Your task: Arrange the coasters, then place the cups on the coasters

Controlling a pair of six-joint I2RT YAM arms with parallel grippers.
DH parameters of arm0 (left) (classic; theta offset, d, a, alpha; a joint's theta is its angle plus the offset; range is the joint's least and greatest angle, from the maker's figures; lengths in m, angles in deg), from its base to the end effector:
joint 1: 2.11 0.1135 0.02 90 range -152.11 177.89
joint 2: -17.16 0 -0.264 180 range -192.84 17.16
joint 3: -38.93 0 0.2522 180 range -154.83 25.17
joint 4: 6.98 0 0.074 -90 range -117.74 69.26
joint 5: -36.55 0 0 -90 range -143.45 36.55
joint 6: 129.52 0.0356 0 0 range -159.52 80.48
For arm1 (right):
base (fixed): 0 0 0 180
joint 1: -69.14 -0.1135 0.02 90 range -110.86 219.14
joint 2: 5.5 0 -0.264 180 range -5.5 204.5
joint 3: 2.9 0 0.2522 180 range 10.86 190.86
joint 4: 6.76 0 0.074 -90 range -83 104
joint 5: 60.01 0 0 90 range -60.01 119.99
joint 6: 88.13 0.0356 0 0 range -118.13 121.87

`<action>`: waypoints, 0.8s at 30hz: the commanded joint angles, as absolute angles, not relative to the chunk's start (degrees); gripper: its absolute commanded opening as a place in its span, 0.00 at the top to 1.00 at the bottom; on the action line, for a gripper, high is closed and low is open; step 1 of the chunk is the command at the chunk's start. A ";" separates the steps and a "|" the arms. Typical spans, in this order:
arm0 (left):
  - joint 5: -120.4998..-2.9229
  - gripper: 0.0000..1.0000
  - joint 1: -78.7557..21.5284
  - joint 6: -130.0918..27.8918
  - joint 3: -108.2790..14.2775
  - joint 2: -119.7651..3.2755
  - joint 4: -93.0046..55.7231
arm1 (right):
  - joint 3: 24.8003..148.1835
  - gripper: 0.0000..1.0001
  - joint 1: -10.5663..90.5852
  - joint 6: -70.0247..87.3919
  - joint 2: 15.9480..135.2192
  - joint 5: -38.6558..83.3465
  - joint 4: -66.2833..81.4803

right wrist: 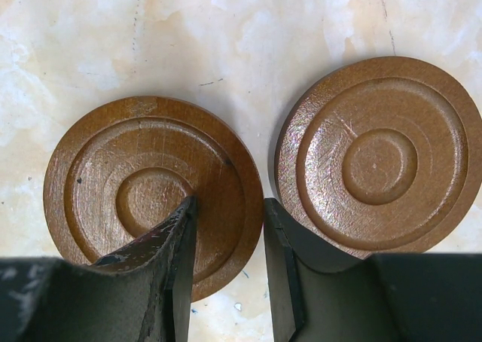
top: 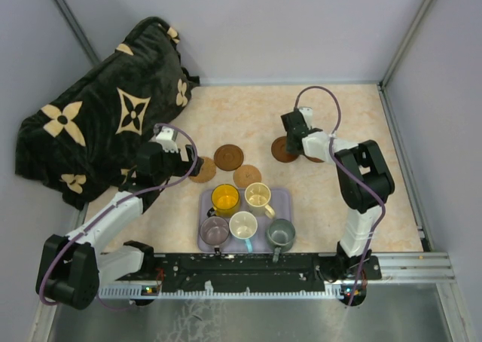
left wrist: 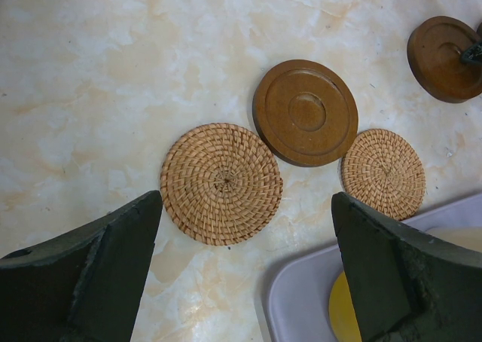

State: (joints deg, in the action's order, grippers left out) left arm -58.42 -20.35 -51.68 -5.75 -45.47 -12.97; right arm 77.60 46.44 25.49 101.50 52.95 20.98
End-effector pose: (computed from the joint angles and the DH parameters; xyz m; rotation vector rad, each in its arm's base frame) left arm 0.2256 -0.0776 0.2258 0.1634 2.0058 -0.4272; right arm 0.3608 0.1359 0.1668 0.1776 2.4132 -0.1445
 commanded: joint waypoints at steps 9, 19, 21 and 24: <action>-59.16 0.01 -20.39 -51.87 -5.78 -45.35 -11.47 | 77.24 0.52 46.72 23.02 100.67 54.09 23.80; -58.89 0.01 -20.38 -51.90 -5.29 -45.07 -11.33 | 81.57 0.50 46.72 21.03 101.08 53.71 25.10; -58.95 0.01 -20.40 -51.91 -5.16 -45.08 -11.21 | 82.14 0.50 46.72 20.93 100.47 53.19 25.20; -59.28 0.01 -20.39 -51.96 -5.08 -45.07 -10.91 | 82.81 0.50 46.59 21.01 98.69 52.12 25.45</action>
